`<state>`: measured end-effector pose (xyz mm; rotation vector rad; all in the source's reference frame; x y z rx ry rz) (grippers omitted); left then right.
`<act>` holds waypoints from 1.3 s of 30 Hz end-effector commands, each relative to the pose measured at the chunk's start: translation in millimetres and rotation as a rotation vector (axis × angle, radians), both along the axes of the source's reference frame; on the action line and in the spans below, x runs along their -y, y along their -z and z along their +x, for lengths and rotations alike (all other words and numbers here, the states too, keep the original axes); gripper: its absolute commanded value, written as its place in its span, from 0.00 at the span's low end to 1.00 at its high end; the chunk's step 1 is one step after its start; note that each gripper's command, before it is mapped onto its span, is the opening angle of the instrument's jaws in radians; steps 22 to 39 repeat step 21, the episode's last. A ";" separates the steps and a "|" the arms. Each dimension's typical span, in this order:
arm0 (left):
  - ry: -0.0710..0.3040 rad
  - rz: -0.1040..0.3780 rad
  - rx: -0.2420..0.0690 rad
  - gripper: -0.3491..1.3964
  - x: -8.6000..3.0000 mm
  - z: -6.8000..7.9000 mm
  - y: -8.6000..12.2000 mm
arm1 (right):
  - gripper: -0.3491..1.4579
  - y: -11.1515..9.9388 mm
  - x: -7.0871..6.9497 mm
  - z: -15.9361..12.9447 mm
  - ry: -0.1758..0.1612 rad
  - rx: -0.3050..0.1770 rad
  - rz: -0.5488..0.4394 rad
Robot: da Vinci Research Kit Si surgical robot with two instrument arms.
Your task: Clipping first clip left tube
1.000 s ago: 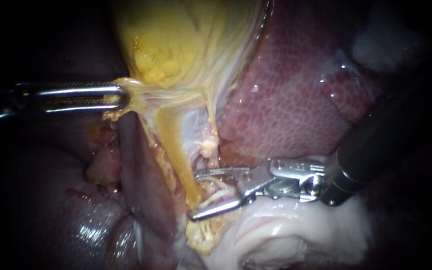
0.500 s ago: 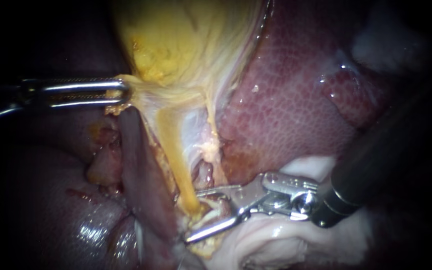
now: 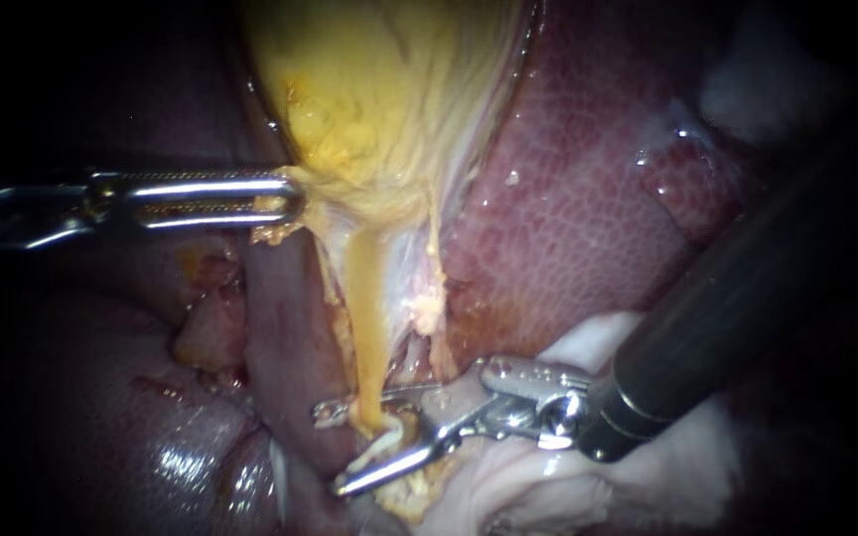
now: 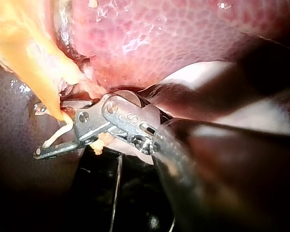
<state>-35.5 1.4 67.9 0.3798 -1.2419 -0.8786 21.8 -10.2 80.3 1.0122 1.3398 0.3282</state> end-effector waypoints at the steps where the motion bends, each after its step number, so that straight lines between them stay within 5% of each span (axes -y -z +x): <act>1: -0.001 0.000 0.000 0.00 0.0 0.1 0.1 | 0.27 -0.1 -0.2 -0.7 0.028 -0.002 0.004; 2: -0.001 0.000 0.000 0.00 0.0 0.1 0.1 | 0.11 -0.1 -0.3 -1.2 0.068 0.012 -0.005; 3: -0.001 0.000 0.001 0.00 0.0 0.2 0.1 | 0.00 -0.1 -0.5 -1.4 0.066 0.032 -0.014; 39: -0.003 0.000 0.002 0.00 0.1 0.6 0.2 | 0.00 -0.4 -0.8 -1.5 0.065 0.038 -0.018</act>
